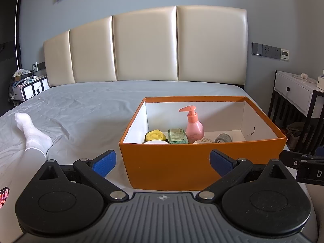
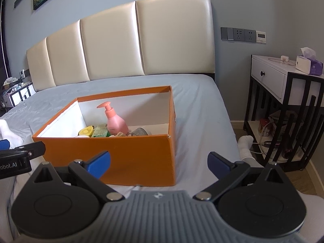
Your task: Organize rigid objects
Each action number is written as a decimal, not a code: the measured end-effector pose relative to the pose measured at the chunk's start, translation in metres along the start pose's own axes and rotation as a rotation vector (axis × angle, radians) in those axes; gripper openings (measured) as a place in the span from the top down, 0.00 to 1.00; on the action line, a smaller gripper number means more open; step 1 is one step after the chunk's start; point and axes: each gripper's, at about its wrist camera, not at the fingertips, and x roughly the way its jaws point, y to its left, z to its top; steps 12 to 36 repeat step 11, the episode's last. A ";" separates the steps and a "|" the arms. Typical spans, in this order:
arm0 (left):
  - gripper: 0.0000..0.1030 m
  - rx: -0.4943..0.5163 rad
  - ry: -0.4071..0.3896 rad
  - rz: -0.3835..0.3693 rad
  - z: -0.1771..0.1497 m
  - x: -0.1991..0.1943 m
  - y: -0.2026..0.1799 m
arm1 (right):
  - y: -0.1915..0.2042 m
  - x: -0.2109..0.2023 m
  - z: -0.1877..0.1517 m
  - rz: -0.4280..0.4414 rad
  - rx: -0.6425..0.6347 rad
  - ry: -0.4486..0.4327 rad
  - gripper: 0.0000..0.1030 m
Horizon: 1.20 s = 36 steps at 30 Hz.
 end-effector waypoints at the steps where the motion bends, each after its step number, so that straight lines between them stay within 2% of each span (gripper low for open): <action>1: 0.00 0.000 -0.001 0.001 0.000 0.000 0.000 | 0.000 0.001 0.000 0.001 -0.001 0.005 0.03; 36: 0.00 -0.011 -0.002 0.003 0.000 0.000 0.001 | 0.002 0.003 -0.001 0.000 -0.007 0.013 0.03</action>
